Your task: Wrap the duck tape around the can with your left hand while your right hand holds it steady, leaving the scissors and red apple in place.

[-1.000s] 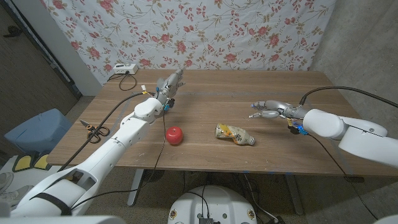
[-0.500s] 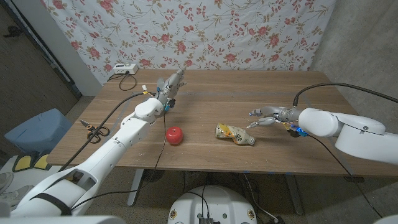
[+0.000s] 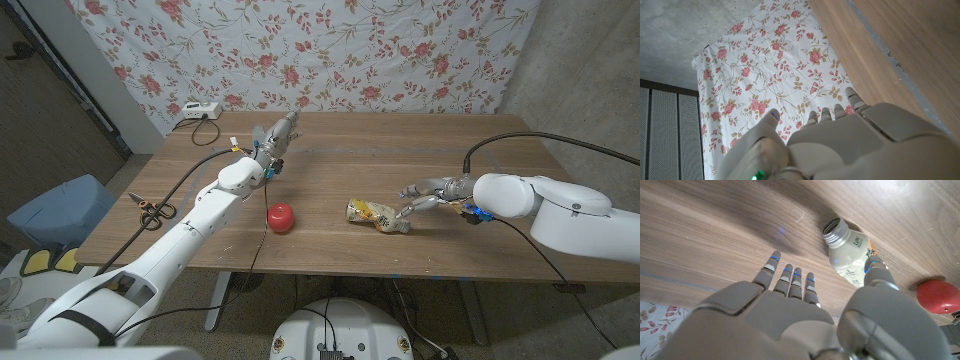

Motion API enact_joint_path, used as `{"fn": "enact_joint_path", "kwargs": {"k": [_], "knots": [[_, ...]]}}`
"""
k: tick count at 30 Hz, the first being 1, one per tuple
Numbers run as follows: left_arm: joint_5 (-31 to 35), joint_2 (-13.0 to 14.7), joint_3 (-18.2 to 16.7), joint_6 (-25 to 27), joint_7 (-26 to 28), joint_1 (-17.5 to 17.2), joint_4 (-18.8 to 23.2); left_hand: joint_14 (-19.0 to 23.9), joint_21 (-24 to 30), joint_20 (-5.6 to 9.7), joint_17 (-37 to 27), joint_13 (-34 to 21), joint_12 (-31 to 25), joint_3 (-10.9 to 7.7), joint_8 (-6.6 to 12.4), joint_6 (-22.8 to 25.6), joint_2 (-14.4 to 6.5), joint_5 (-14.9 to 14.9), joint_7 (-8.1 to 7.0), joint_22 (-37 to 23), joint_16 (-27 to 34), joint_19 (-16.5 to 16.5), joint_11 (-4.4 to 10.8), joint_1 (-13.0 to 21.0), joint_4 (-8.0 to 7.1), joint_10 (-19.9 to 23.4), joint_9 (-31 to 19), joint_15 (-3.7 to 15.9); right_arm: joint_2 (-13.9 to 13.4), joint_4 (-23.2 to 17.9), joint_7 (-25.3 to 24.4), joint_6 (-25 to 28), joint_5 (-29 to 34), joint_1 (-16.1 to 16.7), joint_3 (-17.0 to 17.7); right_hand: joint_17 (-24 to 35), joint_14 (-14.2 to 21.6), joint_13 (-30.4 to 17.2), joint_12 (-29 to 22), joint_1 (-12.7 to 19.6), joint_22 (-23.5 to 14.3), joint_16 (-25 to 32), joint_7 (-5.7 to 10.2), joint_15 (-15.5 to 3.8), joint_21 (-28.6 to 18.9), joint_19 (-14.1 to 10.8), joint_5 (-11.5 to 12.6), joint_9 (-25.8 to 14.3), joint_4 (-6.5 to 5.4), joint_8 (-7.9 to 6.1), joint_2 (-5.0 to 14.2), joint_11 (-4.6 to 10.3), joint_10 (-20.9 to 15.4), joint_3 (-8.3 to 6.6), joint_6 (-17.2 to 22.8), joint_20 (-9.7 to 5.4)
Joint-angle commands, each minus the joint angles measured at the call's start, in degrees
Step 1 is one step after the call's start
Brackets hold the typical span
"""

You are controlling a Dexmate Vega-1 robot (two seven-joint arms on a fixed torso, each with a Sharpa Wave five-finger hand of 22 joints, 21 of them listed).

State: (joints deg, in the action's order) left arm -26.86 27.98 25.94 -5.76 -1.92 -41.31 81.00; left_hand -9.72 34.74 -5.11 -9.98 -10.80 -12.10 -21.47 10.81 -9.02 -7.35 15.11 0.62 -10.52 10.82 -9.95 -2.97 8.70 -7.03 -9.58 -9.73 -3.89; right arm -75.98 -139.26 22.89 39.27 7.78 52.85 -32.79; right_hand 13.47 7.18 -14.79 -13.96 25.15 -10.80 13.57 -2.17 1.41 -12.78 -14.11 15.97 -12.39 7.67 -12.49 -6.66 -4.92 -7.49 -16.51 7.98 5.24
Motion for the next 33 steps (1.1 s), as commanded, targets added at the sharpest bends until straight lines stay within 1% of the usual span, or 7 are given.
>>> {"fn": "enact_joint_path", "kwargs": {"k": [1,7,15,23,26,29,33], "knots": [[0.0,0.6,0.4,1.5,-0.5,0.1,1.0,0.2,-0.1,-0.42,-0.2,-0.2,-0.1,0.06,-0.18,0.0,0.3,0.5,0.15,-0.1,0.0,-0.8,-0.10,0.1,-0.24,-0.2,-0.3,-0.09,2.9,-2.0,3.7,5.6,10.0,-3.1,-7.3,0.2,0.9,-0.1,-0.3,-0.1,-0.1,0.4,-0.32,-0.11,-0.4,-0.6,0.5,-0.2,0.11,0.13,0.03,-0.01,-0.9,0.42,-0.1,0.20],[-0.1,1.1,0.5,2.1,-0.9,0.0,1.6,0.2,-0.2,-0.41,-0.2,-0.2,-0.1,0.13,-0.23,0.0,0.3,0.5,0.19,-0.1,0.0,-0.8,-0.07,0.0,-0.29,-0.2,-0.3,-0.08,5.0,-2.7,1.1,8.7,15.0,-1.8,-8.9,0.3,1.4,-0.2,-0.4,0.5,-0.1,0.7,-0.26,-0.56,-0.5,-1.2,0.9,-0.2,0.13,0.10,0.69,0.22,-1.2,0.24,0.0,0.09],[-0.3,1.8,0.2,2.4,-1.1,-0.3,2.6,0.1,-0.3,-0.38,-0.2,-0.2,-0.1,0.19,-0.26,-0.1,0.3,0.6,0.17,-0.2,0.0,-0.8,-0.03,-0.1,-0.33,-0.2,-0.3,-0.11,7.5,-2.2,-1.6,8.8,21.0,-0.2,-10.8,0.5,1.8,-0.3,-0.8,1.0,-0.1,0.9,0.32,-0.94,-0.6,-1.5,1.3,-0.2,-0.10,-0.09,1.77,1.04,-2.0,0.10,0.5,0.34],[-1.0,2.2,-0.3,2.2,-1.2,-0.9,3.2,0.1,-0.3,-0.39,-0.2,-0.2,0.0,0.26,-0.26,0.0,0.3,0.6,0.17,-0.2,0.0,-0.7,-0.08,-0.1,-0.40,-0.2,-0.3,-0.08,9.6,-0.9,2.2,7.3,24.7,-1.0,-12.2,0.5,2.2,-0.3,-0.9,2.0,-0.1,1.0,0.63,-1.44,-0.6,-1.7,1.6,-0.2,0.31,-0.08,1.78,1.57,-2.1,0.08,0.7,0.25],[-1.3,2.4,-0.4,2.4,-1.2,-1.1,3.4,0.2,-0.4,-0.44,-0.2,-0.2,0.0,0.29,-0.25,0.0,0.4,0.6,0.15,-0.2,0.0,-0.7,-0.15,-0.2,-0.42,-0.2,-0.3,-0.11,10.2,-0.4,2.2,6.2,25.4,-0.6,-12.0,0.5,3.2,-0.3,-1.2,3.0,-0.1,1.4,0.88,-2.02,-0.8,-2.2,1.9,-0.1,0.67,-0.30,1.79,1.59,-2.8,0.03,1.3,-0.05],[-1.6,2.5,-0.5,2.5,-1.4,-1.2,3.6,0.2,-0.4,-0.41,-0.2,-0.2,0.0,0.31,-0.26,0.0,0.4,0.6,0.16,-0.2,0.0,-0.7,-0.14,-0.2,-0.44,-0.2,-0.3,-0.09,10.9,0.3,1.4,5.4,27.3,0.1,-12.2,0.6,4.1,-0.4,-1.5,4.2,-0.1,1.7,1.35,-2.86,-0.9,-2.6,2.2,-0.1,1.04,-0.47,1.87,2.25,-3.3,-0.06,1.9,-0.66],[-1.7,2.8,-0.5,2.6,-1.4,-1.4,4.0,0.2,-0.5,-0.50,-0.2,-0.2,0.0,0.35,-0.27,0.0,0.4,0.7,0.15,-0.2,0.0,-0.7,-0.15,-0.3,-0.47,-0.2,-0.3,-0.07,12.4,1.4,2.2,6.1,31.6,0.3,-13.3,0.7,5.2,-0.5,-1.8,8.3,-0.1,2.0,2.81,-4.33,-1.1,-3.7,2.9,-0.1,1.94,-0.83,2.46,3.88,-4.4,-0.68,3.1,-2.43]]}}
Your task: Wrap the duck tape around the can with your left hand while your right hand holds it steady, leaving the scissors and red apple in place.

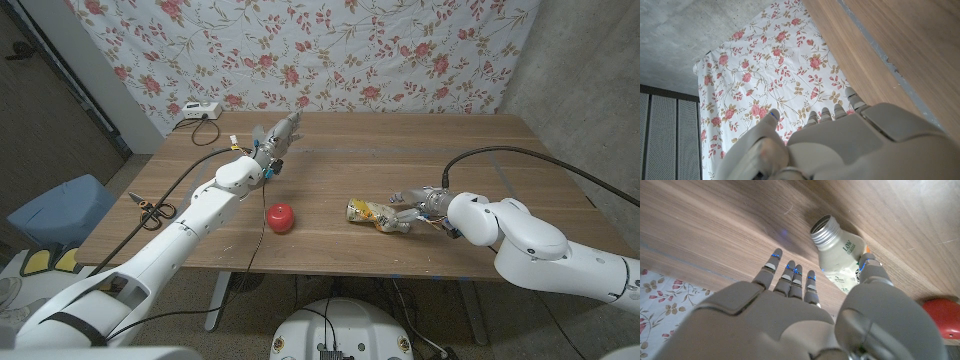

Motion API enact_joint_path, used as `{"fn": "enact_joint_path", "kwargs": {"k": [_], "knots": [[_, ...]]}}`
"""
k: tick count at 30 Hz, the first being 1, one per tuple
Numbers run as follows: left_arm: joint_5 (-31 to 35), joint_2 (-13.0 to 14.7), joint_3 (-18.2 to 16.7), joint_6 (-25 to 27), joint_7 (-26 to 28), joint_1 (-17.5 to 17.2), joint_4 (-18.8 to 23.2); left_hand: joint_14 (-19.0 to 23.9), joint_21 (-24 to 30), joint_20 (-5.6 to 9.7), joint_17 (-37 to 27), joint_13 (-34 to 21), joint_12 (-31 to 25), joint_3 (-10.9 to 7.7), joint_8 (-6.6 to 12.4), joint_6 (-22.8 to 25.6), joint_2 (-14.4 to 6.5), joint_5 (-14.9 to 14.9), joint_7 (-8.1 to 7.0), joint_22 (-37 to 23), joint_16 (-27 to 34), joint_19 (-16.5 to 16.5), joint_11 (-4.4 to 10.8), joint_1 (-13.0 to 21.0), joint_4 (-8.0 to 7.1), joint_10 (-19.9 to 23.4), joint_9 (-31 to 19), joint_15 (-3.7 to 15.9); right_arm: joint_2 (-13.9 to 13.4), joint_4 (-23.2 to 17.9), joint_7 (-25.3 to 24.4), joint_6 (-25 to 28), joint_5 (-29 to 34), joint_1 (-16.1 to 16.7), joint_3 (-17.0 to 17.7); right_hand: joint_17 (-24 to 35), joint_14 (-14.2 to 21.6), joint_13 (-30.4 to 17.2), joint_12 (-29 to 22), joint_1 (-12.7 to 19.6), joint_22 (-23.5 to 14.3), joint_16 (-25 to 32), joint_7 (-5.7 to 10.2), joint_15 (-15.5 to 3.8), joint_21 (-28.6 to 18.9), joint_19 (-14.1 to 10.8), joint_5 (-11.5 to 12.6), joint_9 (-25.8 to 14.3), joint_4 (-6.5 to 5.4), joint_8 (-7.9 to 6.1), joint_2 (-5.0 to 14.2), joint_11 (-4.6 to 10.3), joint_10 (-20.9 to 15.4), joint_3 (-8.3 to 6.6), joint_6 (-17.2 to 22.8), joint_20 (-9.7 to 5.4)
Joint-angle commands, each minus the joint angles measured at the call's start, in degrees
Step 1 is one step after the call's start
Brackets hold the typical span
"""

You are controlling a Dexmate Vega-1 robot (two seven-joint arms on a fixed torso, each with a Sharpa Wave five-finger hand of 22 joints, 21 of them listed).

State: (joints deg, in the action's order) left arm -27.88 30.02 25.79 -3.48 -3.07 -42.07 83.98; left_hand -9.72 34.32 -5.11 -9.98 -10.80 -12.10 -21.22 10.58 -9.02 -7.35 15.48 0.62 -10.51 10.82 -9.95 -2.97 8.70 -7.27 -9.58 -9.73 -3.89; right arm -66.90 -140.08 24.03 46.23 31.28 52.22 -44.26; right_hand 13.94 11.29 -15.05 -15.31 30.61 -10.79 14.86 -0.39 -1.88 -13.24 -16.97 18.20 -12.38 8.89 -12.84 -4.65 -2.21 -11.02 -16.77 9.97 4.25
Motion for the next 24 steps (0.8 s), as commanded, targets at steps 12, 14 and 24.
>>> {"fn": "enact_joint_path", "kwargs": {"k": [12,14,24], "knots": [[-1.0,1.3,-0.6,0.2,-0.2,-1.2,1.8,0.2,-0.2,-0.57,-0.2,-0.2,0.0,0.19,-0.05,0.0,0.3,0.4,0.11,-0.2,0.0,-0.6,-0.20,-0.4,-0.35,-0.1,-0.3,-0.09,6.7,6.7,-3.0,-2.8,17.0,4.8,-1.4,2.2,9.6,-0.4,-2.4,16.0,-0.4,5.6,4.10,-5.75,-2.8,-7.1,1.8,0.1,0.25,-2.65,4.91,4.51,-8.5,-0.99,8.9,-4.51],[-1.1,1.3,-0.6,0.1,-0.2,-1.2,1.8,0.2,-0.2,-0.54,-0.2,-0.2,0.0,0.22,-0.04,0.0,0.3,0.4,0.08,-0.2,0.0,-0.6,-0.21,-0.4,-0.38,-0.1,-0.3,-0.05,7.3,7.4,-2.8,-3.4,18.7,5.0,-1.5,2.6,10.9,-0.3,-2.7,18.0,-0.4,6.4,4.69,-6.79,-3.1,-8.0,1.9,0.1,0.46,-2.99,6.19,5.03,-9.7,-1.38,10.3,-5.09],[-1.3,1.5,-0.9,0.0,0.2,-1.6,2.0,0.2,-0.3,-0.59,-0.2,-0.2,0.0,0.30,-0.08,0.0,0.3,0.5,0.02,-0.2,0.0,-0.4,-0.19,-0.6,-0.47,-0.1,-0.3,-0.12,8.1,9.9,-8.0,-10.8,13.9,8.7,4.2,13.6,33.0,-1.8,-11.5,23.3,-1.5,22.9,5.97,-9.93,-8.6,-16.7,-1.8,0.6,-1.69,-7.26,11.25,5.61,-30.9,3.67,30.6,-4.68]]}}
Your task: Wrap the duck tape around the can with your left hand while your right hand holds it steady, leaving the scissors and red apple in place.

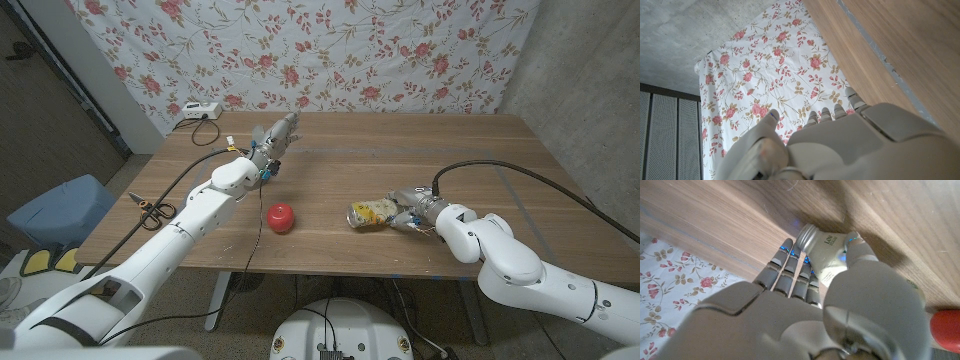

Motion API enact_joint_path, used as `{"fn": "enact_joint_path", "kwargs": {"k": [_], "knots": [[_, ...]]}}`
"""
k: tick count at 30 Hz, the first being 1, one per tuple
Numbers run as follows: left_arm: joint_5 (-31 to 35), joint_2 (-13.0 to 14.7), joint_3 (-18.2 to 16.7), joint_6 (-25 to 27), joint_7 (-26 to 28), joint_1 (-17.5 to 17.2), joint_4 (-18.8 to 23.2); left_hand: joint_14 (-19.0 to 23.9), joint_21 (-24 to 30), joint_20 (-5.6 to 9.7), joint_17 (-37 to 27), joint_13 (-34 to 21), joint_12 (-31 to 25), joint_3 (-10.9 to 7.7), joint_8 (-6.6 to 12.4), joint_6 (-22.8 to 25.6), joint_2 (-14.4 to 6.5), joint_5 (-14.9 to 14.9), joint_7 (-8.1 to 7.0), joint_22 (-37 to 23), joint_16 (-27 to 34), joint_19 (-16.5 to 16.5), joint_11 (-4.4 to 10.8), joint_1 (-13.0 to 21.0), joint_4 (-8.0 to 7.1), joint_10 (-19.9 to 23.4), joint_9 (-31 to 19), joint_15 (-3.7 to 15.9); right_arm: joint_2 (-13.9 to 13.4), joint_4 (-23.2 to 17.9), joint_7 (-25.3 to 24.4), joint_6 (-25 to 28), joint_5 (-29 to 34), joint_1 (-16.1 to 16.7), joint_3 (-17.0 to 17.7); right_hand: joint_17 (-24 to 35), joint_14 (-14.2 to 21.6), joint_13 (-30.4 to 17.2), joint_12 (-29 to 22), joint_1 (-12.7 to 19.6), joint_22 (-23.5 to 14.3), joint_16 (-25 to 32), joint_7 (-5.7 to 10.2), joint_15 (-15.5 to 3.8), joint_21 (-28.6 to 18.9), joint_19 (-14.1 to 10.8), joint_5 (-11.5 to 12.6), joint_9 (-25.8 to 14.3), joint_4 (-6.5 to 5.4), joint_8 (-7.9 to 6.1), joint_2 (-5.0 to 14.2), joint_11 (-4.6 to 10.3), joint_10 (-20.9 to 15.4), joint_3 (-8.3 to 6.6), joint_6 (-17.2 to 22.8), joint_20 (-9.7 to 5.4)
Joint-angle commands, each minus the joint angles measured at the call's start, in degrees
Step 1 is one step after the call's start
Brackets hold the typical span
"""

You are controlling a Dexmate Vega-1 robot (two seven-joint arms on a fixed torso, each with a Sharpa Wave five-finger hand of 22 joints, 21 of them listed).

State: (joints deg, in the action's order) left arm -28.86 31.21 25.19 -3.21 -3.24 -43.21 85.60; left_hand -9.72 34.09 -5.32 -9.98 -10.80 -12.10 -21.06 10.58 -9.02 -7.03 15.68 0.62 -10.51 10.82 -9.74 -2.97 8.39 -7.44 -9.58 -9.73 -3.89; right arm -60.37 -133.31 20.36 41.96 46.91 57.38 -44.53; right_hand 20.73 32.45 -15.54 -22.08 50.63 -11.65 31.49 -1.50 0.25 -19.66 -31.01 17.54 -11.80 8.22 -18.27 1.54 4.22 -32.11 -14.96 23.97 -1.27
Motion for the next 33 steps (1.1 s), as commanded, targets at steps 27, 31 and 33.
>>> {"fn": "enact_joint_path", "kwargs": {"k": [27,31,33], "knots": [[9.6,8.5,-1.3,10.1,11.9,-4.2,14.2,13.7,-0.2,0.55,-0.5,-0.7,-3.4,-1.65,2.08,9.5,1.8,-1.7,-0.91,-0.7,2.4,4.0,1.55,6.6,6.63,12.1,-0.4,0.39,9.4,9.7,-24.7,-14.3,2.1,9.3,13.5,17.2,22.1,-8.4,-16.5,5.2,-3.1,14.3,3.62,-12.19,-7.3,-3.5,-3.3,-2.8,-1.50,-7.06,7.62,-2.60,-26.8,2.86,34.3,-2.93],[14.4,13.7,-0.9,19.8,13.7,-4.6,21.9,17.4,-0.4,0.32,-1.0,-1.0,-4.8,-1.84,3.05,15.0,3.1,-3.1,-0.22,-0.9,3.2,4.3,1.80,8.6,9.25,17.1,-0.7,0.84,10.6,11.6,-28.0,-16.7,1.6,9.2,14.8,17.7,22.2,-8.9,-16.7,5.3,-3.3,14.6,3.78,-12.22,-7.5,-3.4,-3.2,-3.1,-1.46,-7.20,7.51,-2.50,-26.6,2.98,34.6,-3.04],[15.7,15.7,-0.9,23.8,13.4,-4.6,24.7,19.4,-0.5,0.02,-1.4,-1.2,-5.5,-1.98,3.44,17.5,3.4,-3.7,0.24,-1.0,3.9,4.3,1.67,9.3,10.27,19.5,-0.8,1.60,11.1,12.3,-29.0,-17.6,1.5,9.2,15.4,18.0,22.1,-9.2,-16.9,5.4,-3.5,14.6,3.83,-12.25,-7.7,-3.3,-3.2,-3.3,-1.47,-7.23,7.56,-2.56,-26.5,3.00,34.6,-3.09]]}}
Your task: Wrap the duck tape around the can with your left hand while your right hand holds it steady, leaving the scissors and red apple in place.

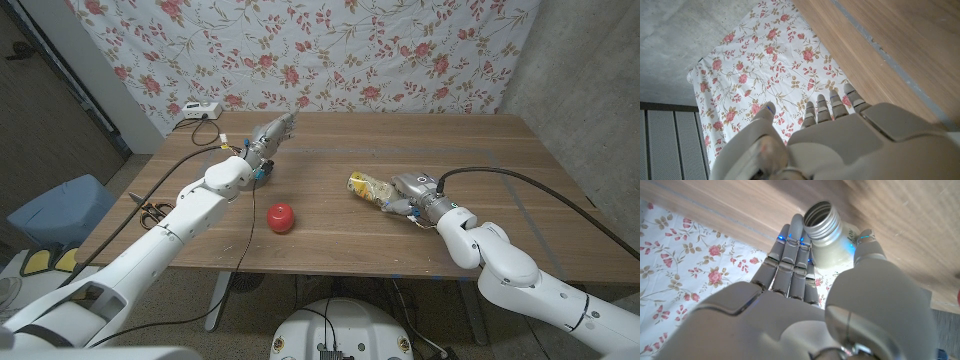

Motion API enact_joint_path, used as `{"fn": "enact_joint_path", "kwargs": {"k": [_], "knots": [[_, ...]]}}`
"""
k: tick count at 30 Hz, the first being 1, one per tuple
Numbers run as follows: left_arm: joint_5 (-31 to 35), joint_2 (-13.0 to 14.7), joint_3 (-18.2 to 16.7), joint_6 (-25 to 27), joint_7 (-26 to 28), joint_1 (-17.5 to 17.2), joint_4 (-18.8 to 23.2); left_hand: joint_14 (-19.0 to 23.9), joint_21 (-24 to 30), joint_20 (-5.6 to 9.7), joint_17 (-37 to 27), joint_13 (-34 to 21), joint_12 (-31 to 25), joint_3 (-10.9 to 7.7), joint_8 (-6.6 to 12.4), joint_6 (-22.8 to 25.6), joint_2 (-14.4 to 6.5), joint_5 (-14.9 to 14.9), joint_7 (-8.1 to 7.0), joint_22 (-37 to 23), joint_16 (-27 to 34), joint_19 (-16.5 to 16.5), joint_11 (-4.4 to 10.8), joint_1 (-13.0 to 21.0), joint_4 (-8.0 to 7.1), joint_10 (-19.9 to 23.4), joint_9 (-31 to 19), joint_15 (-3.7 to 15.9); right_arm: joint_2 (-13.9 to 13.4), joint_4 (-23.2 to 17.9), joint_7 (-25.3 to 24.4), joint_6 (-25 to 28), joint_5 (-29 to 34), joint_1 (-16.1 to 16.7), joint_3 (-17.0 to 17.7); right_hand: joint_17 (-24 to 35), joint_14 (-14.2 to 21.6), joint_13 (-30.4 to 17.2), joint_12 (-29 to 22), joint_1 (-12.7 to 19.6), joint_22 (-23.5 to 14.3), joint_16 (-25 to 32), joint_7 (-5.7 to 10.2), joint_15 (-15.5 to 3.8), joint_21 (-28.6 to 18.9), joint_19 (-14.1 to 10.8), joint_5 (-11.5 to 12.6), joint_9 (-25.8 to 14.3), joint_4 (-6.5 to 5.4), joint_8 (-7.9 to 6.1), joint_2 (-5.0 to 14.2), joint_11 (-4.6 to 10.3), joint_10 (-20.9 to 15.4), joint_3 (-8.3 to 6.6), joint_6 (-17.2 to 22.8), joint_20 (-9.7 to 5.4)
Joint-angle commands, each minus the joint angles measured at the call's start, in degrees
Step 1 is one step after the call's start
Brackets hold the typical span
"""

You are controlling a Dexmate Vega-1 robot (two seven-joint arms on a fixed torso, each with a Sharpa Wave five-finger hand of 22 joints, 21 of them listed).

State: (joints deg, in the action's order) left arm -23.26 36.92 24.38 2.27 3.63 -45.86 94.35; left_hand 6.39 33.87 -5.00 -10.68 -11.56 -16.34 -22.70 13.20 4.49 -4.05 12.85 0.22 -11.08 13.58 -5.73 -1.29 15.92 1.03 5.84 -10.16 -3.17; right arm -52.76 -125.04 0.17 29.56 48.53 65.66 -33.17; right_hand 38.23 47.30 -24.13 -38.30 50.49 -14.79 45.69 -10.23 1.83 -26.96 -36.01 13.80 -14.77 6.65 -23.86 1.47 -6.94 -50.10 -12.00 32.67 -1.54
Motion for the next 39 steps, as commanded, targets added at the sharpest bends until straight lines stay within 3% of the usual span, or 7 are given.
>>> {"fn": "enact_joint_path", "kwargs": {"k": [1,10,14,19,24,31,39], "knots": [[10.9,11.0,-0.1,20.4,6.5,-1.9,17.5,3.7,-0.2,-0.67,-0.8,-0.6,-1.4,-0.37,1.10,5.1,0.7,-1.0,0.74,-0.4,1.2,0.6,0.03,2.1,2.26,4.7,-0.4,0.89,3.7,4.4,-9.4,-5.7,-0.2,0.9,4.3,0.6,7.2,-0.7,-0.7,5.6,-0.4,0.5,12.61,-13.82,-0.5,1.7,0.6,-0.4,0.08,-1.63,7.61,8.61,-8.5,0.07,25.9,-2.84],[17.9,18.6,2.0,38.8,2.6,0.3,28.8,5.9,-0.3,-1.99,-1.4,-1.1,-2.3,-0.46,1.72,8.3,1.7,-1.6,0.74,-0.5,2.2,0.8,0.42,3.3,4.02,7.4,-0.6,1.68,4.9,7.0,-11.7,-9.2,-1.1,0.6,6.2,1.4,6.7,-1.6,-1.3,5.7,-0.6,0.3,12.68,-13.81,-0.9,1.9,0.7,-1.0,-0.08,-1.73,7.70,8.53,-8.3,0.20,26.0,-2.88],[22.3,20.8,5.0,46.9,0.5,2.6,32.7,6.1,-0.1,-2.10,-1.5,-1.3,-2.6,-0.81,1.66,8.5,1.8,-1.7,0.42,-0.5,2.2,1.4,0.70,4.5,4.98,8.2,-0.7,1.84,5.2,8.0,-12.5,-11.0,-1.9,0.4,6.9,1.8,6.6,-2.0,-1.6,5.7,-0.6,0.2,12.75,-13.79,-1.1,2.0,0.8,-1.3,-0.17,-1.78,7.74,8.52,-8.3,0.26,26.0,-2.89],[30.7,22.4,12.6,59.1,-2.6,7.8,36.9,7.1,0.6,-1.88,-1.7,-1.7,-3.0,-1.22,1.74,9.5,2.3,-1.8,0.26,-0.5,2.7,3.7,0.94,6.4,6.63,9.2,-0.9,2.21,5.4,9.0,-13.8,-13.0,-2.2,0.2,7.7,2.1,6.5,-2.4,-1.8,5.8,-0.6,0.2,12.80,-13.81,-1.3,2.0,0.9,-1.6,-0.26,-1.77,7.84,8.53,-8.2,0.26,26.0,-2.89],[40.4,22.8,24.9,71.5,-7.7,16.6,39.1,8.0,0.9,-2.16,-2.0,-2.0,-3.2,-1.04,1.98,10.5,3.0,-2.0,0.23,-0.5,3.2,4.8,0.80,6.9,7.18,9.8,-0.9,2.72,5.3,9.6,-14.4,-14.9,-2.8,0.2,8.6,2.5,6.6,-2.9,-2.1,5.8,-0.6,0.1,12.83,-13.78,-1.6,2.0,0.9,-1.9,-0.35,-1.78,7.82,8.53,-8.1,0.33,26.0,-2.97],[45.9,24.7,37.7,77.7,-18.8,27.7,39.2,9.9,1.7,-1.98,-2.6,-2.5,-3.9,-0.46,2.41,12.3,4.0,-2.0,0.43,-0.5,4.3,7.1,1.18,6.9,7.36,11.6,-1.1,3.27,5.3,9.9,-15.2,-16.5,-2.9,0.5,9.6,3.0,6.6,-3.5,-2.5,5.9,-0.6,0.0,12.67,-13.80,-1.9,2.1,1.0,-2.3,-0.43,-1.83,7.83,8.55,-8.0,0.35,26.1,-3.00],[66.8,22.3,45.2,77.7,-42.3,32.5,33.9,10.4,2.0,-2.11,-2.9,-2.9,-4.7,-0.89,2.58,13.5,4.4,-1.7,0.49,-0.5,4.6,8.3,2.08,9.3,8.45,13.0,-1.2,3.70,5.5,10.4,-15.1,-18.2,-2.9,0.1,10.2,3.5,6.7,-4.2,-2.9,6.0,-0.6,-0.2,12.57,-13.77,-2.2,2.2,1.0,-2.7,-0.57,-1.84,7.83,8.58,-8.0,0.40,26.2,-3.06]]}}
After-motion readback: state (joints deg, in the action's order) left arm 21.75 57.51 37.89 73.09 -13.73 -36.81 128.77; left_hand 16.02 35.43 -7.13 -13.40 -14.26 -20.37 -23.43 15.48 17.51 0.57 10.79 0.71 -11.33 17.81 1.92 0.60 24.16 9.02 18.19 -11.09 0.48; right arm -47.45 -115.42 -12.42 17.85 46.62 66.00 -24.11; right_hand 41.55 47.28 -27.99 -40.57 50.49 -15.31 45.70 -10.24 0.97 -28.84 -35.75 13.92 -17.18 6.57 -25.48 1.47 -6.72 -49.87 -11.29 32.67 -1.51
